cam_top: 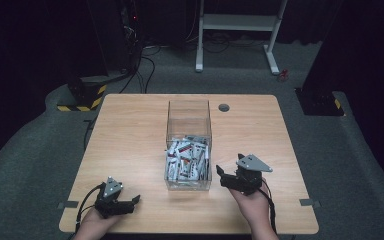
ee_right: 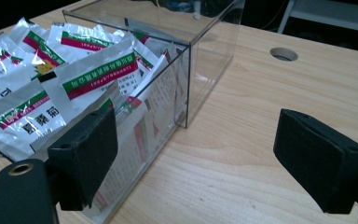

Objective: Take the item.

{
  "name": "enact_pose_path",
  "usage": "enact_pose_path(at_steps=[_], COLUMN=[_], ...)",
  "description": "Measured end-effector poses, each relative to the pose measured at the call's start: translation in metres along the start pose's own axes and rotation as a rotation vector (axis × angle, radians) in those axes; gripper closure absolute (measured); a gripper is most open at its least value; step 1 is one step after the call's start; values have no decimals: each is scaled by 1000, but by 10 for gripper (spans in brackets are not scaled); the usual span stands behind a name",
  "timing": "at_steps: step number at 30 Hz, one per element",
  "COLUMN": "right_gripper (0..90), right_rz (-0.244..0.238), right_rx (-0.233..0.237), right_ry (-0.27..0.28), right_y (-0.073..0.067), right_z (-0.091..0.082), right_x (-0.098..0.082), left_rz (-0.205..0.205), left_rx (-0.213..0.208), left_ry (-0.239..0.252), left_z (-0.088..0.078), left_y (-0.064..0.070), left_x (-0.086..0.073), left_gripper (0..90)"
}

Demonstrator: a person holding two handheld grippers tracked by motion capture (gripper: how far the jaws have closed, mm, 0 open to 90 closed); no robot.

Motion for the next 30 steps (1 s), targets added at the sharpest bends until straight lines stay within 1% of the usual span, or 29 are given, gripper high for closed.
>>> enact_pose_path(at_steps=[5,12,16,21,27,30], right_gripper=[139,141,144,146,146,146], right_rz=[1,-9,-13,-28,-27,-33], right_rx=[6,15,27,41,54,62], right_ry=[6,23,27,31,36,38], right_y=[0,-5,-10,-19,-25,-29], right_z=[2,1,1,2,3,4], right_x=[3,9,11,16,21,24], left_rz=[-3,-3,-3,-2,1,2], left_rx=[-2,-2,-2,-4,-6,-7], left_ry=[-2,-2,-2,-2,-2,-2], left_z=[0,0,0,0,0,0], left_y=[0,0,0,1,1,1], left_x=[0,0,0,0,0,0], left_gripper=[139,139,139,139,139,139])
Point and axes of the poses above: each handheld gripper's, and its own axes: z roughly forward along the jaws, x roughly out of its top, y roughly to its right, the point moved 5 cm from there along z, roughly forward along the jaws, and after that the axes turned 8 degrees about -z, right-handed, at the moved point
